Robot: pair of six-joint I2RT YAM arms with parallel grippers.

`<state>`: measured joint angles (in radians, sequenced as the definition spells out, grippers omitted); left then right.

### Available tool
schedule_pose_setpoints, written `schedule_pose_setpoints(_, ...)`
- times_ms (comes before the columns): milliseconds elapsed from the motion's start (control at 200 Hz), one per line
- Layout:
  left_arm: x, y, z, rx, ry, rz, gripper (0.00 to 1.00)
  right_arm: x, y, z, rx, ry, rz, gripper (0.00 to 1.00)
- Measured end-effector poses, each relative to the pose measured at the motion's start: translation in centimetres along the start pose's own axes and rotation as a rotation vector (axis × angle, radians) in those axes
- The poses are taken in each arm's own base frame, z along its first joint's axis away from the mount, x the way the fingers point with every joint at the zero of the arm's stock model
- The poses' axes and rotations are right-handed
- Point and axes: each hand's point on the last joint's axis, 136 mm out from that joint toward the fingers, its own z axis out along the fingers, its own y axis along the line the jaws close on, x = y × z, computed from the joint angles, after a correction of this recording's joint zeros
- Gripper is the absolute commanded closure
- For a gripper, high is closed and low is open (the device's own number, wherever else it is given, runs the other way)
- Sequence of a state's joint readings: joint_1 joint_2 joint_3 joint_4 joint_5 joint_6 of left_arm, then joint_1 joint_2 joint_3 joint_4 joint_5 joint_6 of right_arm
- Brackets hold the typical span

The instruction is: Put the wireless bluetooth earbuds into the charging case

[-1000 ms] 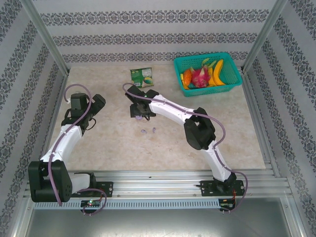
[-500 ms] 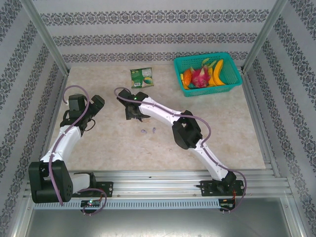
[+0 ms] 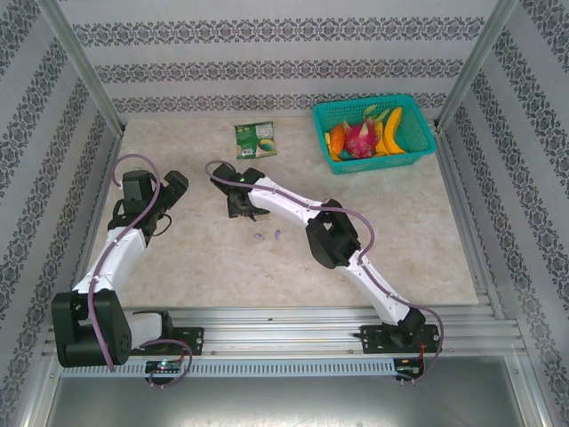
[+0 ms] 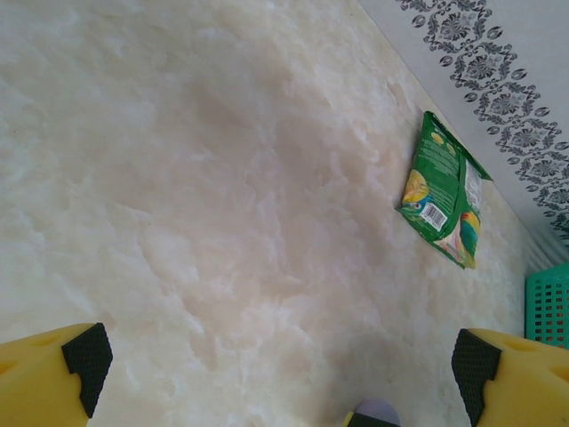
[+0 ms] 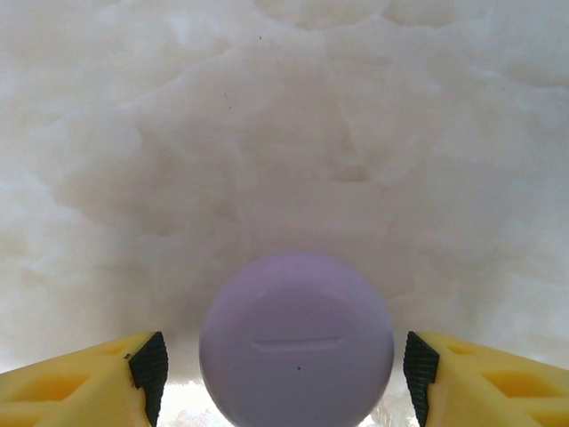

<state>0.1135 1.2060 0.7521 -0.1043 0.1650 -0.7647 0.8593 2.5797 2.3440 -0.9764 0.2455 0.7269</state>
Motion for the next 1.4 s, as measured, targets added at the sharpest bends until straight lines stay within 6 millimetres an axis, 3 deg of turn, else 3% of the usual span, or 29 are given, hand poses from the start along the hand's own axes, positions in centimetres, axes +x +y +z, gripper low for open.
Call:
schedule_pose_setpoints(230,0.0,0.0,0.1,0.005,-0.005,0.001,0.0,-0.1,0.1,0.5,-0.012,0.006,0.0,0.39)
schedule_pose_setpoints(530,-0.1,-0.4,0.1,0.023,-0.007,0.001,0.0,-0.3,0.4,0.5,-0.024,0.003,-0.016,0.59)
schedule_pose_setpoints(794,0.1,-0.4,0.4,0.028,0.005,0.001,0.0,-0.3,0.3,0.4,-0.026,-0.002,-0.022,0.63)
schedule_pose_setpoints(944,0.7,-0.5,0.8,0.039,0.036,0.0,0.0,-0.2,-0.7,0.2,-0.015,0.001,-0.024,0.63)
schedule_pose_setpoints(1399,2.2,-1.5,1.9,0.082,0.101,0.005,0.0,-2.5,-4.6,-5.8,-0.041,-0.088,0.041,0.64)
